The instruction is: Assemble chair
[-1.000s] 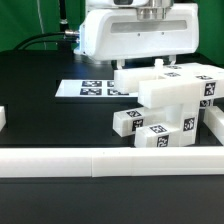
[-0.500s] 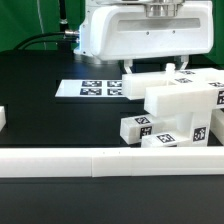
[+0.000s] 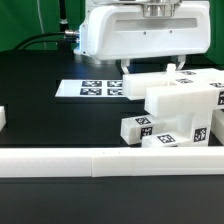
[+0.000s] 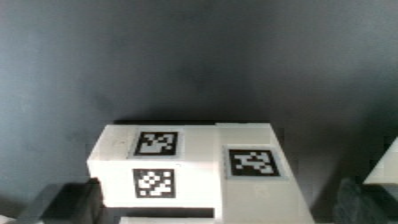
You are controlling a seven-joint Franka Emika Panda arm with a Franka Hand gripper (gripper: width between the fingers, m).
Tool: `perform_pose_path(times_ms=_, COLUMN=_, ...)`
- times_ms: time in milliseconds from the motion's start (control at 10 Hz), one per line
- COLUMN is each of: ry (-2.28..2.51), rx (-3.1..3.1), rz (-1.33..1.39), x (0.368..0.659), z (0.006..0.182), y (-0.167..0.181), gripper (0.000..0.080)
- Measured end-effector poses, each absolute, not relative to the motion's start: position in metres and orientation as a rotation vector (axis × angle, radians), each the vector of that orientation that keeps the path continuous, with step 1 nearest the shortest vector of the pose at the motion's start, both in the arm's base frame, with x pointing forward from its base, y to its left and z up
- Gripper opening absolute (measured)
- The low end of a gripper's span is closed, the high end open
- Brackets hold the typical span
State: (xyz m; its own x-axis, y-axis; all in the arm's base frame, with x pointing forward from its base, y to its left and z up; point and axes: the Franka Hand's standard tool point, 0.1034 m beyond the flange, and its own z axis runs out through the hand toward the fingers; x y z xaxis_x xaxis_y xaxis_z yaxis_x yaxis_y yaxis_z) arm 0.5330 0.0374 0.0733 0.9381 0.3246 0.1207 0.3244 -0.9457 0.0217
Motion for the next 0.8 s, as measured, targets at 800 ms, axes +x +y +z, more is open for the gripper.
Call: perform_pose_path(times_ms=800, ry=0.289, rx=3.159, rz=0.160, x=0.500, z=0.069, y=0.097, gripper=0.0649)
